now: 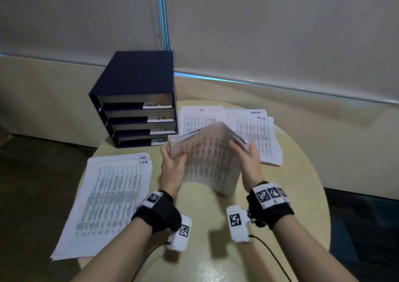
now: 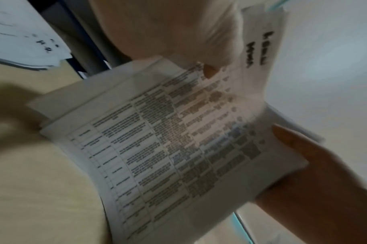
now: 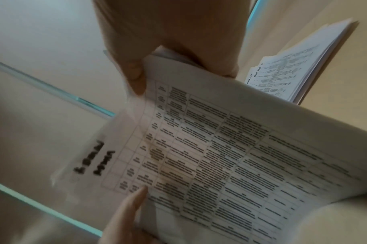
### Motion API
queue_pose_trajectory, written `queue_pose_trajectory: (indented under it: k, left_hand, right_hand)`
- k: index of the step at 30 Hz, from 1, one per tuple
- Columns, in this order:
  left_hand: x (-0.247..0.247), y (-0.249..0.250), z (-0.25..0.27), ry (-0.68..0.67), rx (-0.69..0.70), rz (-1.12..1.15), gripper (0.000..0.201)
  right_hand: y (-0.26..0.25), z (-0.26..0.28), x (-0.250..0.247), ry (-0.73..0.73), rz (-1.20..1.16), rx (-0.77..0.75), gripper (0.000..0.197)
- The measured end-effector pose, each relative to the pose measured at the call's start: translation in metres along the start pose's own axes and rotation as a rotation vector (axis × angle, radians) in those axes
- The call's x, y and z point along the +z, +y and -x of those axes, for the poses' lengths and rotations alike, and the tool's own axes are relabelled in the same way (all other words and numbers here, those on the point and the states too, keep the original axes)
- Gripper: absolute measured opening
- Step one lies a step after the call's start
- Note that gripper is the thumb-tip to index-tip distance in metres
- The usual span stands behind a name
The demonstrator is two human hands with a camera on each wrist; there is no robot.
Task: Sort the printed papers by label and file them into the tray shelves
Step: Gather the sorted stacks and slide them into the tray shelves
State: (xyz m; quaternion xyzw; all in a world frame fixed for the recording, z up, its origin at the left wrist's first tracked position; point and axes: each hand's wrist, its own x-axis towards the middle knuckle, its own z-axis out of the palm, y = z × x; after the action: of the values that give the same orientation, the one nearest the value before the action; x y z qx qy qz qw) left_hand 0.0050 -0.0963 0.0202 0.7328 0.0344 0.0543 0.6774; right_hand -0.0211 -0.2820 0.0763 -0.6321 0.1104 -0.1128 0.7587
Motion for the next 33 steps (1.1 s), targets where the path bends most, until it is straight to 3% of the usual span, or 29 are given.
queue_pose_trajectory:
  k: [3,7,10,14,18,23,25,30,33]
  left_hand:
    - [-0.001,-0.001,-0.006,-0.067,-0.135,0.160,0.043]
    - [0.003,-0.016,-0.005,-0.041,-0.252,0.232,0.043]
    - [0.006,-0.023,-0.002,0.000,-0.261,0.208,0.033]
    - [0.007,-0.037,-0.005,-0.016,-0.283,0.191,0.055]
    - [0.004,-0.050,-0.009,-0.035,-0.334,0.166,0.047]
    - [-0.005,-0.052,-0.014,-0.093,-0.304,0.135,0.053]
    - [-0.006,-0.043,-0.013,-0.116,-0.288,0.151,0.057]
    - [-0.005,-0.048,-0.014,-0.180,-0.274,0.129,0.055]
    - [-0.002,-0.046,-0.014,-0.160,-0.278,0.120,0.056]
  right_hand:
    - [-0.007,-0.005,0.001,0.103,0.042,-0.083,0.034]
    - [-0.010,-0.002,0.003,0.142,0.539,-0.558,0.061]
    - [-0.011,0.001,0.001,0.071,0.868,-0.681,0.060]
    - [-0.008,0.001,-0.003,0.104,0.903,-0.655,0.045]
    - [-0.006,-0.003,-0.002,0.136,0.744,-0.604,0.041]
    - [-0.013,0.000,-0.008,0.021,0.953,-0.569,0.069]
    - [-0.011,-0.001,-0.009,0.057,0.976,-0.561,0.066]
    - [-0.006,-0.006,-0.002,0.149,0.708,-0.564,0.040]
    - [-0.007,-0.008,-0.001,0.138,0.367,-0.322,0.039]
